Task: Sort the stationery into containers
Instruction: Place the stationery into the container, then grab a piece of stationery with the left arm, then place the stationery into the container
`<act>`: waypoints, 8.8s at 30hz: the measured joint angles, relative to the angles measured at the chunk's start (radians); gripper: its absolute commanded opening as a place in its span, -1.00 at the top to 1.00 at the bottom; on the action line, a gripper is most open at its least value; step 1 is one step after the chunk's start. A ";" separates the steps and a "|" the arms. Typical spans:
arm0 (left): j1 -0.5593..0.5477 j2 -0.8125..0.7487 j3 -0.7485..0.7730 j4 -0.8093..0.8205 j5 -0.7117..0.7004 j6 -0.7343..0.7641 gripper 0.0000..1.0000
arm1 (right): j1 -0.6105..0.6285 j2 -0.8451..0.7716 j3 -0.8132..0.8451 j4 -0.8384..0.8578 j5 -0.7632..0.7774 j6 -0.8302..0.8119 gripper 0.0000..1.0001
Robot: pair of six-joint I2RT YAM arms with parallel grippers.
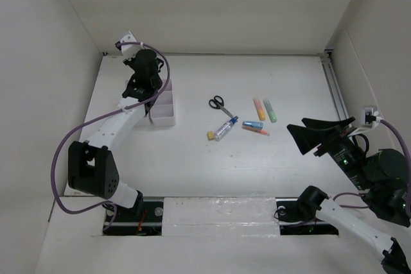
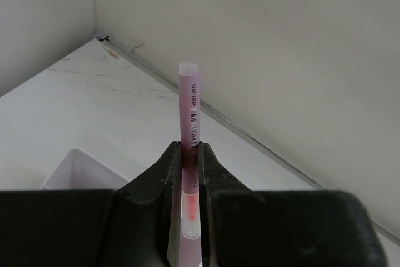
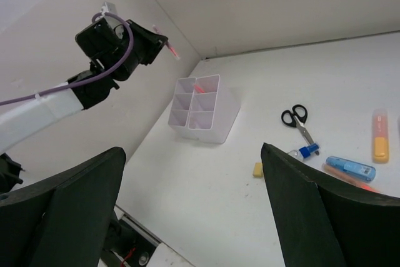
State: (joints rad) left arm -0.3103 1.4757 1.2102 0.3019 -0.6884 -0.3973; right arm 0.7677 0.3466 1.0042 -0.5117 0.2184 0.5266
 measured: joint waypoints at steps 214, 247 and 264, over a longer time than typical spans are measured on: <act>-0.656 0.990 0.962 -1.170 0.519 -1.099 0.29 | 0.000 -0.288 0.258 -0.245 0.159 0.034 -1.00; -0.689 0.763 0.564 -0.942 0.424 -0.934 1.00 | 0.019 -0.286 0.291 -0.267 0.129 0.034 -1.00; -0.703 0.421 0.412 -0.946 0.264 -0.580 1.00 | 0.019 -0.169 0.257 -0.258 0.086 0.034 -0.98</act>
State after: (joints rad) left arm -1.0130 1.8965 1.6226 -0.6441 -0.4248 -0.9775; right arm 0.7872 0.1780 1.2613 -0.7700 0.3046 0.5610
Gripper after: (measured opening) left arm 0.065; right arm 0.991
